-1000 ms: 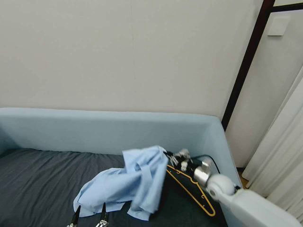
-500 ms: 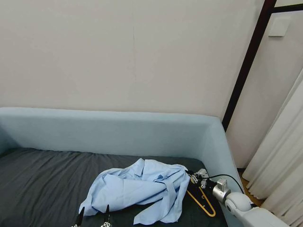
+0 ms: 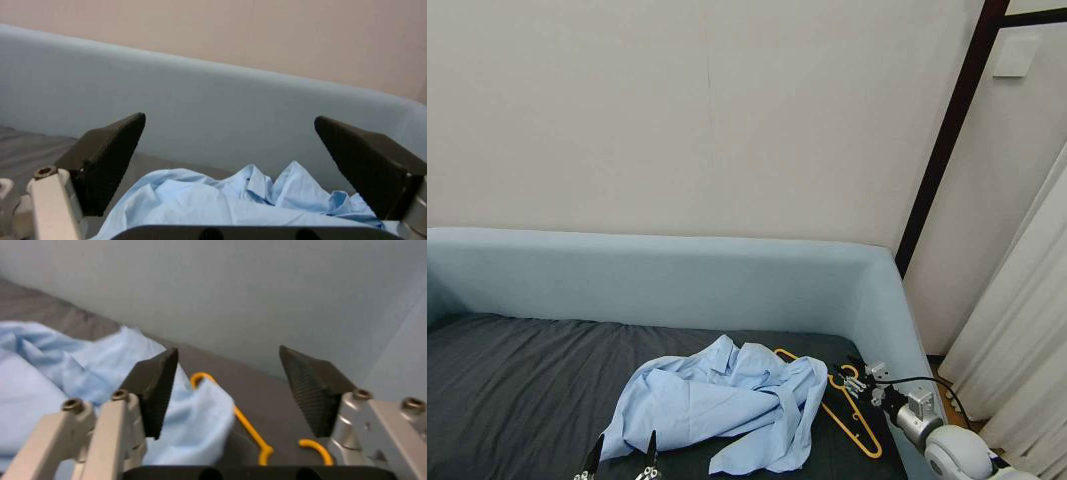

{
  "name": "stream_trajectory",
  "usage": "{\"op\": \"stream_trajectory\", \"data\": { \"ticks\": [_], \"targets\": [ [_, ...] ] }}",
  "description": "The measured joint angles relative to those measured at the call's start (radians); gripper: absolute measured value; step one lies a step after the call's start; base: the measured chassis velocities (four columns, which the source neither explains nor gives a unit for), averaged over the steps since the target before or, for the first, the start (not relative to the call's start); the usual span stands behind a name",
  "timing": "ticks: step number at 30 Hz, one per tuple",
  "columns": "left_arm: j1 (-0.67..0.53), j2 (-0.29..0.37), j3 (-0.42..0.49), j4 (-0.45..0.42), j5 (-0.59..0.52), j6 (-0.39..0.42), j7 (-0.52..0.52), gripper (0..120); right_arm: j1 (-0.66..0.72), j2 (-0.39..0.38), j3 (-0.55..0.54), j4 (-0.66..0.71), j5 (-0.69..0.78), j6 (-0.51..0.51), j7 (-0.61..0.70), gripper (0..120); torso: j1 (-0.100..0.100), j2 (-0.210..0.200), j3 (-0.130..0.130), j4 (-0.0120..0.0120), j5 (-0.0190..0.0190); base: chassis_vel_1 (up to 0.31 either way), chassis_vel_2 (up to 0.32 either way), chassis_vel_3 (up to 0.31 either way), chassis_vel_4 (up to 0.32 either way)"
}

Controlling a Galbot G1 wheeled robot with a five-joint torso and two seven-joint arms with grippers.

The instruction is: Pick up the clothes from the sofa and hang them on the clothes hanger.

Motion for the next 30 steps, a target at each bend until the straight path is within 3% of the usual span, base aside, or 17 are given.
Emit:
{"op": "stream_trajectory", "data": {
  "ticks": [5,10,24,25,29,30],
  "targets": [
    [0.008,-0.002,-0.002,0.0,0.003,0.001,-0.005,100,0.086,0.02,-0.116,0.062,0.063,-0.072,0.066,84,0.0,0.0,0.0,0.0003,0.0001,0.0,0.0,0.0,0.0],
    [0.034,0.008,-0.017,-0.013,0.002,-0.004,0.014,100,0.269,0.082,-0.281,-0.031,0.104,-0.11,0.088,98,0.0,0.0,0.0,0.0006,0.0,0.0,0.0,0.0,0.0],
    [0.051,0.012,-0.025,-0.003,0.002,-0.019,0.029,100,0.604,0.412,-0.632,-0.382,0.208,-0.177,0.139,100,0.0,0.0,0.0,0.0004,-0.0004,0.0,0.0,0.0,0.0],
    [0.051,0.012,-0.025,-0.003,0.002,-0.019,0.029,100,0.604,0.412,-0.632,-0.382,0.208,-0.177,0.139,100,0.0,0.0,0.0,0.0004,-0.0004,0.0,0.0,0.0,0.0],
    [0.058,0.009,-0.032,0.0,0.002,-0.026,0.022,100,0.639,0.555,-0.65,-0.528,0.222,-0.206,0.221,100,0.0,0.0,0.0,0.0002,-0.0002,0.0,0.0,0.0,0.0],
    [0.058,0.009,-0.032,0.0,0.002,-0.026,0.022,100,0.639,0.555,-0.65,-0.528,0.222,-0.206,0.221,100,0.0,0.0,0.0,0.0002,-0.0002,0.0,0.0,0.0,0.0]
  ]
}}
